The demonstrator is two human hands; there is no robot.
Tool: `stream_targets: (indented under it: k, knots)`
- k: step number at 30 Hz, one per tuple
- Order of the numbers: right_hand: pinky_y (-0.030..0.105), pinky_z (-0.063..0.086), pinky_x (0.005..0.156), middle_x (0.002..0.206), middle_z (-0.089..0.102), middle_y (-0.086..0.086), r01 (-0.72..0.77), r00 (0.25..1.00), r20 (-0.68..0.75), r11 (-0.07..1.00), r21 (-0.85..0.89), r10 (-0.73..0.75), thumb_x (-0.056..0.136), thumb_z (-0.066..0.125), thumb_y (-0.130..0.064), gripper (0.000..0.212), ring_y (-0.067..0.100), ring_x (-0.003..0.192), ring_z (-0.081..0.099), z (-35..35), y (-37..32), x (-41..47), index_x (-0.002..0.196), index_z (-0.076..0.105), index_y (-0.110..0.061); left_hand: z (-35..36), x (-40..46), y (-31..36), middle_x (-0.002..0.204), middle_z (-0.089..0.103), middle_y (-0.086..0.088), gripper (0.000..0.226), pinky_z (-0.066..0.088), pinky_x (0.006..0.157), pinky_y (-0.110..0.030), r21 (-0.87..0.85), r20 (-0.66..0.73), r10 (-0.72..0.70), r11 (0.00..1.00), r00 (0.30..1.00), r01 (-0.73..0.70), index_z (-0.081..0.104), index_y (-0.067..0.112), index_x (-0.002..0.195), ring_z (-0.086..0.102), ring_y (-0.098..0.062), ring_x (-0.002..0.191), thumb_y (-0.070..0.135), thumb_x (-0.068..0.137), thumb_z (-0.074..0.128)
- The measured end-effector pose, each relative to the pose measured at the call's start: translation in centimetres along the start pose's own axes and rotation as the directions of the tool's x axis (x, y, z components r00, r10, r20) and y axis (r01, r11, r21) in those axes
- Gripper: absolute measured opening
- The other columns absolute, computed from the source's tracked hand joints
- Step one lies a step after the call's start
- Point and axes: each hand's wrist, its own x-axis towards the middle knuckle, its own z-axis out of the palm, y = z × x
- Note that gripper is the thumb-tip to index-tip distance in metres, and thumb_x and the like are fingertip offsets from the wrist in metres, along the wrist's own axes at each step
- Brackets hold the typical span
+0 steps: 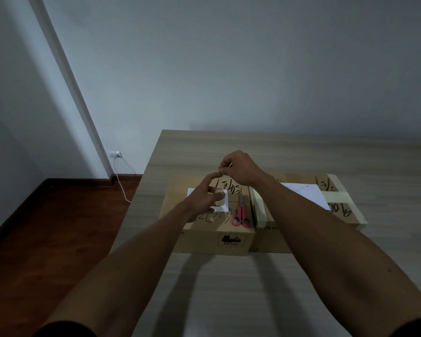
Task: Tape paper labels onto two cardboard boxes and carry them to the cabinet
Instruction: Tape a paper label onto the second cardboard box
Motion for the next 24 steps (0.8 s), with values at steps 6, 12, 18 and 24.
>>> stream_targets:
  k: [6,12,18,24]
  knots:
    - [0.043,0.056,0.094,0.124,0.064,0.014,-0.251,0.952,-0.126,0.948,0.195,0.278,0.092,0.069,-0.009,0.05,0.03,0.102,0.069,1.3,1.3,-0.1,0.141,0.057,-0.012,-0.3,0.0,-1.0,0.106,0.057,-0.01,0.051,0.05,0.058,-0.027,0.012,0.019,0.015,1.0,1.0,-0.015,0.048,0.044,0.137,0.056,-0.014,0.067,0.014,0.098,0.062]
    - [0.028,0.043,0.052,0.072,0.057,0.008,-0.517,0.856,-0.041,0.847,-0.128,0.516,0.091,0.061,-0.009,0.016,0.024,0.065,0.061,4.2,2.8,-3.1,0.078,0.052,-0.007,-0.2,0.1,-2.2,0.1,0.059,-0.015,0.051,0.048,0.062,-0.036,-0.023,-0.03,-0.011,1.0,0.999,0.011,0.045,0.044,0.139,0.055,-0.022,0.07,0.014,0.101,0.061]
    - [0.047,0.065,0.073,0.073,0.075,0.009,-0.651,0.751,0.079,0.755,-0.08,0.656,0.082,0.079,-0.004,0.008,0.025,0.069,0.076,7.0,3.5,-7.1,0.078,0.072,-0.003,0.4,0.1,-2.6,0.096,0.058,-0.014,0.056,0.043,0.067,-0.038,-0.056,-0.015,-0.029,0.998,0.999,0.028,0.042,0.039,0.142,0.05,-0.023,0.072,0.007,0.1,0.06]
    - [0.038,0.059,0.081,0.109,0.071,0.012,-0.713,0.701,-0.099,0.694,-0.1,0.706,0.091,0.074,-0.015,0.026,0.029,0.101,0.071,8.7,2.8,-8.3,0.114,0.065,-0.006,0.3,-0.5,-2.7,0.102,0.058,-0.016,0.058,0.046,0.061,-0.032,-0.092,0.001,-0.049,0.995,0.999,0.049,0.045,0.04,0.139,0.051,-0.015,0.062,0.002,0.098,0.061]
